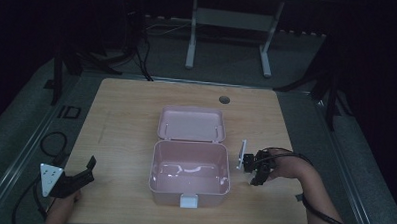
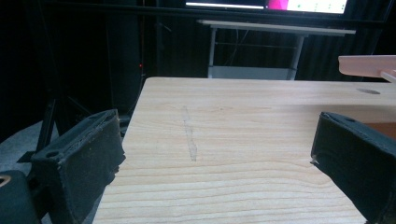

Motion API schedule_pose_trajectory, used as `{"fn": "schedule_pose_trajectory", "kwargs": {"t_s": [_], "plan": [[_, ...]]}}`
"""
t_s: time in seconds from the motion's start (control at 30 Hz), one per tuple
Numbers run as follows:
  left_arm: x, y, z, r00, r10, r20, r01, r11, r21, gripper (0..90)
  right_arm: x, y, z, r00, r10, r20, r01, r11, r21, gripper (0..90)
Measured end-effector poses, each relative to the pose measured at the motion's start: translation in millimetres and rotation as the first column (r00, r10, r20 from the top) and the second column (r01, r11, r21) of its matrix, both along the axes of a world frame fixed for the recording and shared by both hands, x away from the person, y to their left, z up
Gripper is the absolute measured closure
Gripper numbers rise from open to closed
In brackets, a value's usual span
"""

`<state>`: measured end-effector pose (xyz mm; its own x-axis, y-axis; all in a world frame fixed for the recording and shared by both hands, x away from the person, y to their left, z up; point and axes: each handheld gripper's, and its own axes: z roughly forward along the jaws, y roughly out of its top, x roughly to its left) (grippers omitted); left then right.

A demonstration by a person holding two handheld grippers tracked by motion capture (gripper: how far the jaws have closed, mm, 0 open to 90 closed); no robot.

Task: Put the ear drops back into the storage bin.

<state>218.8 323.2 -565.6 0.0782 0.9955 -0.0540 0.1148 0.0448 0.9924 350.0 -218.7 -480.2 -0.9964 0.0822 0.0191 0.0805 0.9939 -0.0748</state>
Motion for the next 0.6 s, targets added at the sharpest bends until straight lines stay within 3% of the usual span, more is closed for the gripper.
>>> {"fn": "schedule_pose_trajectory", "kwargs": {"t_s": [0.23, 0.6], "plan": [[0.0, 0.1, 0.0, 1.0, 0.0, 0.0, 0.0, 1.0, -0.001, 2.4, -15.2, 6.0, 2.9, 0.9956, 0.092, 0.02, -0.091, 0.996, -0.017, 59.4], [0.1, 0.1, 0.0, 1.0, 0.002, -0.001, -0.002, 1.0, -0.001, 2.4, -21.2, 15.1, 12.5, 0.9933, 0.115, 0.009, -0.115, 0.993, -0.036, 59.4]]}}
